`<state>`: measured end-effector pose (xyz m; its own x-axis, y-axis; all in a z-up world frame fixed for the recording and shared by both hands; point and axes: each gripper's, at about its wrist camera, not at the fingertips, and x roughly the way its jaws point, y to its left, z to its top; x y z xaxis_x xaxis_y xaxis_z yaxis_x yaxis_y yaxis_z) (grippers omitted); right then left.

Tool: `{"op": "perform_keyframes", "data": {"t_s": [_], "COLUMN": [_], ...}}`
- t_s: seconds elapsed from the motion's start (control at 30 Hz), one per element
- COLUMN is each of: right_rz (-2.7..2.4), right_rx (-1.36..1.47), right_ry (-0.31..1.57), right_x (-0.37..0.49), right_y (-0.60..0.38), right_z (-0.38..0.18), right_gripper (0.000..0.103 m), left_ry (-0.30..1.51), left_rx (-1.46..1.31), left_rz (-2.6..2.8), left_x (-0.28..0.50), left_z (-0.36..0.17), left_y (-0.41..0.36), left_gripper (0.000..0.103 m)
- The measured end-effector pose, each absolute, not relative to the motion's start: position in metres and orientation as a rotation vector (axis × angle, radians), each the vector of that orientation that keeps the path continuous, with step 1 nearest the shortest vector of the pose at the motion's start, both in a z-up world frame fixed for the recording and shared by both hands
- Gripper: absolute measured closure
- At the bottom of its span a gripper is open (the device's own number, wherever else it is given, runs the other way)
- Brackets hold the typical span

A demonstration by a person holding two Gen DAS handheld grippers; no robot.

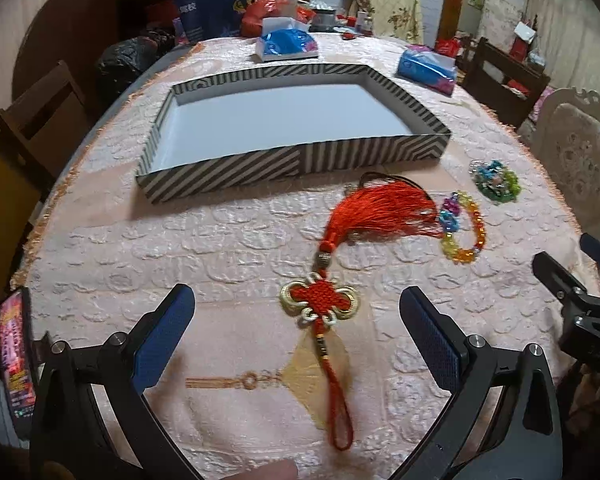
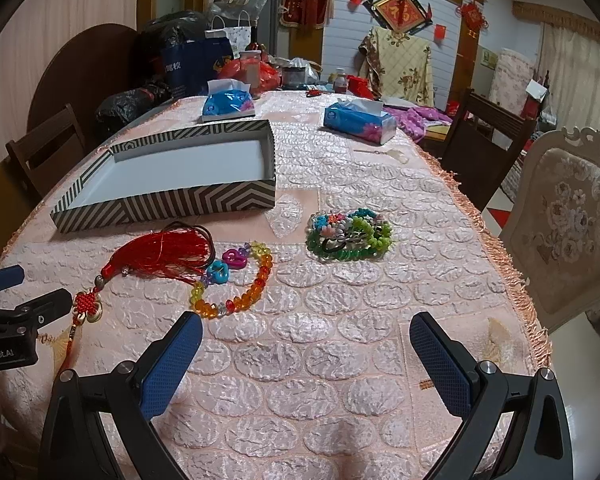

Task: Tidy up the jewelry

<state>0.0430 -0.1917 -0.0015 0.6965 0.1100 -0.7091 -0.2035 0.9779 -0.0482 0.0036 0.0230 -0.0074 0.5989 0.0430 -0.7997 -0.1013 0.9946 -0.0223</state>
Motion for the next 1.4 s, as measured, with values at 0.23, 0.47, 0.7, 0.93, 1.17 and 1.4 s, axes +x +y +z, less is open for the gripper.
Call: {"op": "perform_keyframes", "data": {"t_s": [0.23,0.47,0.7,0.93,1.17,1.4], "right_rz": [0.174,0.169,0.169,0.169,0.168,0.169], "right_rx": [-0.141,-0.143,-0.142,-0.143,-0.141,-0.141], "right_ry": [0.780,0.781,0.779,0.778,0.779,0.779], "right_x": [0.0430,0.0439,0.0438,0.0443,0.0443,0.0441], "right_y": [-0.1887,-0.1880,-0.1884,-0.1891,-0.1888,-0.1890], "right_z": [-0.0021,-0.0027,-0.0028,-0.0025,-0.0026,-0.0027], "right_gripper": [0.000,0.000,0.000,0.000,0.000,0.000], "left_ry": [0.935,0.947,0.943,0.941,0.941,0.942], "left_rx": [-0.057,-0.052,-0.047,-0.050,-0.049,-0.049], "left_rz": [0.061,0.052,0.057,0.057,0.058,0.057], "left_x": [0.0029,0.0035,0.0034,0.0022,0.0016,0.0015], "left_z": [-0.0055,-0.0094,-0.0090,-0.0096,-0.0096,-0.0096], "left_y": [0.0156,0.0135,0.0140,0.0140,0.0141,0.0142], "left_gripper": [0.000,0.000,0.000,0.000,0.000,0.000]}}
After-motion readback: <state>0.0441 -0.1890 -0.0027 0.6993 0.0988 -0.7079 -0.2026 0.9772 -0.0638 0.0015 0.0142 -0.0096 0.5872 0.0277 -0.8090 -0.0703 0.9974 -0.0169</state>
